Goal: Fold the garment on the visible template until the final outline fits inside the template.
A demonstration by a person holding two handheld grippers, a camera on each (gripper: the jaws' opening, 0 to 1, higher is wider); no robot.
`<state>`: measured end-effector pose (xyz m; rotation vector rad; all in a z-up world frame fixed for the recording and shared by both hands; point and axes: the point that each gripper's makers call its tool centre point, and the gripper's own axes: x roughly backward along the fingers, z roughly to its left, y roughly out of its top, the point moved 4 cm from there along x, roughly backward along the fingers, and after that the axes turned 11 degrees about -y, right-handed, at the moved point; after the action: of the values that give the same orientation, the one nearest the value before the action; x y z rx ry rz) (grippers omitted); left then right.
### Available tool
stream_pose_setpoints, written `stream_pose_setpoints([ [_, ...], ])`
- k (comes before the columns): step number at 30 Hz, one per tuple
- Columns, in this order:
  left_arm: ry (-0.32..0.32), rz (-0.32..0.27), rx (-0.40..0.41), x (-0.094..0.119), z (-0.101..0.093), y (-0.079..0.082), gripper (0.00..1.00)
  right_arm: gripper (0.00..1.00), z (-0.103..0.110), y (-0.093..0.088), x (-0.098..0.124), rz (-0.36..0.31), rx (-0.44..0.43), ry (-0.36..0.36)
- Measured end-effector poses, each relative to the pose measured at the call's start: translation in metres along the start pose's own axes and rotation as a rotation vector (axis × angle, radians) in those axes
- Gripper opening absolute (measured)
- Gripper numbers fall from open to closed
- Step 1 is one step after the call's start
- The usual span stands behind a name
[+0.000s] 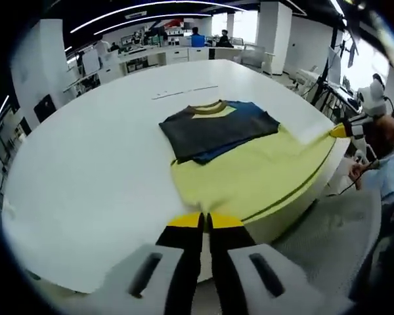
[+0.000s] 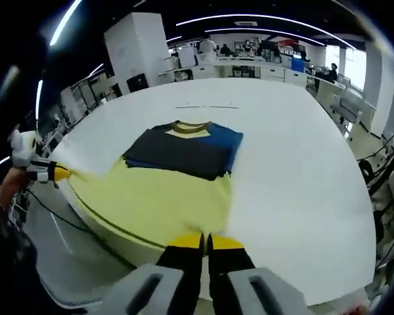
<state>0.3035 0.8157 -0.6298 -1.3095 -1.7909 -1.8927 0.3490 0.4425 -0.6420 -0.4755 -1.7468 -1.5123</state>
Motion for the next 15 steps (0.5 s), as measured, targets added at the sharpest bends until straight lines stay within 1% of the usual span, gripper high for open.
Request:
stream_pose_setpoints([
  [4, 0.012, -0.025, -0.014, 0.001, 0.002, 0.011, 0.00, 0.00, -0.002, 0.014, -0.002, -0.027, 0.005, -0.012],
  [7, 0.032, -0.057, -0.008, 0.002, 0.007, 0.022, 0.00, 0.00, -0.004, 0.024, -0.003, -0.048, 0.012, -0.015],
  [11, 0.041, -0.079, -0.007, 0.002, 0.011, 0.033, 0.00, 0.00, -0.006, 0.037, -0.004, -0.073, 0.015, -0.017],
  [15, 0.053, -0.100, -0.024, 0.001, 0.016, 0.046, 0.00, 0.00, -0.005, 0.049, -0.005, -0.095, 0.020, -0.019],
])
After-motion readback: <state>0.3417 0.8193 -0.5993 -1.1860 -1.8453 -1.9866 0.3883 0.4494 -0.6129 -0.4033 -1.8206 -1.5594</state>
